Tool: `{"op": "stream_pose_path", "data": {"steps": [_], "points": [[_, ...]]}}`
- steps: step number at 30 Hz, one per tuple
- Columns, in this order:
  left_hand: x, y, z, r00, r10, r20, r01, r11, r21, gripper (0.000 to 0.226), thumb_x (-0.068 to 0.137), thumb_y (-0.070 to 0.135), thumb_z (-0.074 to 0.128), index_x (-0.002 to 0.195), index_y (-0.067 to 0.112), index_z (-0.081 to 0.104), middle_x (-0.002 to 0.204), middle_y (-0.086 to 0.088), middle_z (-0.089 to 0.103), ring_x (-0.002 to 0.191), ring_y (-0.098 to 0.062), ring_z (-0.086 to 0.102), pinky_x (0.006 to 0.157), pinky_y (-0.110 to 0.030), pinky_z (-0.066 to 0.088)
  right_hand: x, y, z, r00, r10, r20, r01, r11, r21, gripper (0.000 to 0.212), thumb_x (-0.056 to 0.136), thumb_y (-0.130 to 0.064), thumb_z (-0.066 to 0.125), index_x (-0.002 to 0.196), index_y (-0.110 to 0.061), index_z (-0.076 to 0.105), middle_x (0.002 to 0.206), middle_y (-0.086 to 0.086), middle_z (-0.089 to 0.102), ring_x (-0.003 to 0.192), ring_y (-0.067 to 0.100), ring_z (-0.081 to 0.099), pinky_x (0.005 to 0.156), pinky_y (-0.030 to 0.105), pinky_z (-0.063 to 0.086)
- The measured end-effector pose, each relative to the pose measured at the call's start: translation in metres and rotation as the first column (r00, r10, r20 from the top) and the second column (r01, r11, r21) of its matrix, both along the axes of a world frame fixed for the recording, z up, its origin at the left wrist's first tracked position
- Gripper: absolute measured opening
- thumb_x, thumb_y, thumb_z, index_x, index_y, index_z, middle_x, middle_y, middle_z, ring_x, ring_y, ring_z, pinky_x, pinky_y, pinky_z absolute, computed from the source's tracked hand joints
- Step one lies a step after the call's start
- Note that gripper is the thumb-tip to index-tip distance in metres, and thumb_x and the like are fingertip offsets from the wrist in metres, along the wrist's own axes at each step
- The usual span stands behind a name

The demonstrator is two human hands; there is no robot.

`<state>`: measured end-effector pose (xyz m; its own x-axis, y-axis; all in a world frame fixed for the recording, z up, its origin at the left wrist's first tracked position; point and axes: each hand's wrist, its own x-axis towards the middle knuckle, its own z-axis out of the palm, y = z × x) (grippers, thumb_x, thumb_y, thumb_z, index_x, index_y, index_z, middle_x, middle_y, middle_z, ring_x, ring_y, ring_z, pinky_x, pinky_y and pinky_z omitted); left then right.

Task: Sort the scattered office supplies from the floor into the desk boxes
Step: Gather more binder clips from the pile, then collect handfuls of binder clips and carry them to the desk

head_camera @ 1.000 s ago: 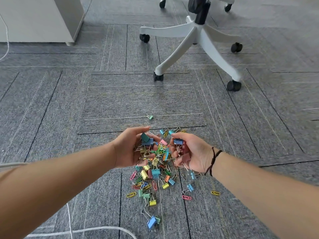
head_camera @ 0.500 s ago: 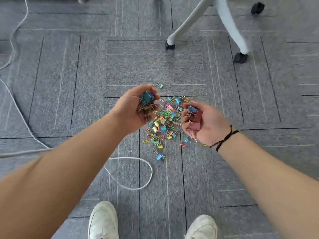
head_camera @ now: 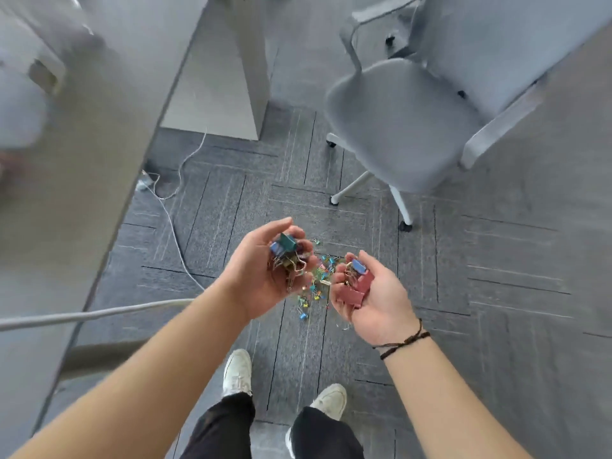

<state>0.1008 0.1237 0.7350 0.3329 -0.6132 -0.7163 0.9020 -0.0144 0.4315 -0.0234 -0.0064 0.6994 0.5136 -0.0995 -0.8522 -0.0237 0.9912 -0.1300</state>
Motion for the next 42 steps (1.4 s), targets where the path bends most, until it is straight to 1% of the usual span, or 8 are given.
{"op": "stream_pose_path", "data": {"steps": [6, 11, 17, 22, 31, 36, 38, 42], "points": [[-0.008, 0.022, 0.146, 0.963, 0.261, 0.071, -0.264, 0.964, 0.035, 0.023, 0.095, 0.03, 0.056, 0.075, 0.022, 0.057, 0.072, 0.001, 0.059, 0.057, -0.016, 0.056, 0.05, -0.023, 0.044, 0.017, 0.017, 0.153, 0.995, 0.041, 0.094, -0.039, 0.999, -0.025, 0.021, 0.099, -0.029, 0.052, 0.088, -0.012, 0.059, 0.073, 0.004, 0.054, 0.058, 0.015, 0.05, 0.044, 0.023, 0.048], [0.015, 0.054, 0.188, 0.894, 0.448, 0.019, -0.448, 0.894, -0.003, 0.026, 0.094, 0.031, 0.057, 0.072, 0.02, 0.06, 0.074, -0.002, 0.06, 0.058, -0.017, 0.058, 0.051, -0.025, 0.046, 0.056, 0.038, 0.189, 0.989, 0.114, 0.094, -0.108, 0.992, -0.07, 0.022, 0.099, -0.029, 0.052, 0.088, -0.01, 0.058, 0.072, 0.007, 0.056, 0.056, 0.017, 0.054, 0.043, 0.027, 0.052], [0.095, 0.096, 0.157, 0.76, 0.647, -0.056, -0.645, 0.762, 0.05, 0.022, 0.097, 0.03, 0.054, 0.084, 0.015, 0.062, 0.076, -0.007, 0.063, 0.061, -0.022, 0.061, 0.055, -0.029, 0.052, 0.146, 0.066, 0.175, 0.975, 0.221, -0.034, -0.221, 0.975, -0.019, 0.032, 0.101, -0.032, 0.051, 0.082, -0.007, 0.058, 0.074, 0.011, 0.055, 0.069, 0.021, 0.051, 0.037, 0.033, 0.053], [0.188, 0.136, 0.127, 0.65, 0.75, -0.12, -0.745, 0.66, 0.093, 0.022, 0.099, 0.03, 0.051, 0.089, 0.013, 0.06, 0.076, -0.008, 0.062, 0.064, -0.023, 0.06, 0.055, -0.029, 0.055, 0.256, 0.092, 0.165, 0.953, 0.305, -0.003, -0.305, 0.953, 0.003, 0.027, 0.1, -0.029, 0.05, 0.088, -0.006, 0.057, 0.074, 0.009, 0.055, 0.064, 0.018, 0.05, 0.037, 0.026, 0.047], [0.362, 0.217, 0.12, 0.404, 0.915, -0.009, -0.912, 0.403, 0.07, 0.031, 0.107, 0.029, 0.037, 0.107, 0.01, 0.062, 0.086, -0.011, 0.063, 0.077, -0.026, 0.061, 0.076, -0.041, 0.054, 0.505, 0.193, 0.165, 0.783, 0.618, 0.078, -0.595, 0.779, -0.198, 0.025, 0.103, -0.028, 0.045, 0.09, -0.008, 0.052, 0.072, 0.009, 0.053, 0.061, 0.02, 0.051, 0.05, 0.026, 0.048], [0.42, 0.245, 0.108, 0.348, 0.937, -0.031, -0.937, 0.347, -0.031, 0.047, 0.107, 0.043, 0.038, 0.123, 0.008, 0.063, 0.116, -0.015, 0.069, 0.104, -0.03, 0.067, 0.092, -0.044, 0.054, 0.591, 0.252, 0.165, 0.701, 0.701, 0.132, -0.643, 0.701, -0.308, 0.033, 0.105, -0.027, 0.039, 0.11, -0.005, 0.063, 0.089, 0.014, 0.061, 0.066, 0.023, 0.056, 0.052, 0.028, 0.049], [0.43, 0.251, 0.103, 0.318, 0.948, -0.032, -0.948, 0.317, -0.041, 0.05, 0.104, 0.049, 0.043, 0.13, 0.008, 0.055, 0.132, -0.016, 0.063, 0.121, -0.031, 0.062, 0.109, -0.045, 0.046, 0.607, 0.262, 0.157, 0.714, 0.692, 0.109, -0.632, 0.703, -0.327, 0.031, 0.099, -0.037, 0.051, 0.107, -0.01, 0.064, 0.1, 0.014, 0.062, 0.081, 0.027, 0.062, 0.068, 0.031, 0.052], [0.434, 0.263, 0.094, 0.349, 0.937, 0.006, -0.936, 0.349, -0.035, 0.066, 0.103, 0.053, 0.044, 0.154, 0.012, 0.034, 0.154, -0.014, 0.044, 0.142, -0.028, 0.043, 0.117, -0.04, 0.032, 0.613, 0.26, 0.138, 0.723, 0.681, 0.113, -0.627, 0.717, -0.304, 0.04, 0.089, -0.047, 0.062, 0.116, -0.018, 0.061, 0.116, 0.01, 0.059, 0.107, 0.03, 0.061, 0.099, 0.044, 0.046]]}}
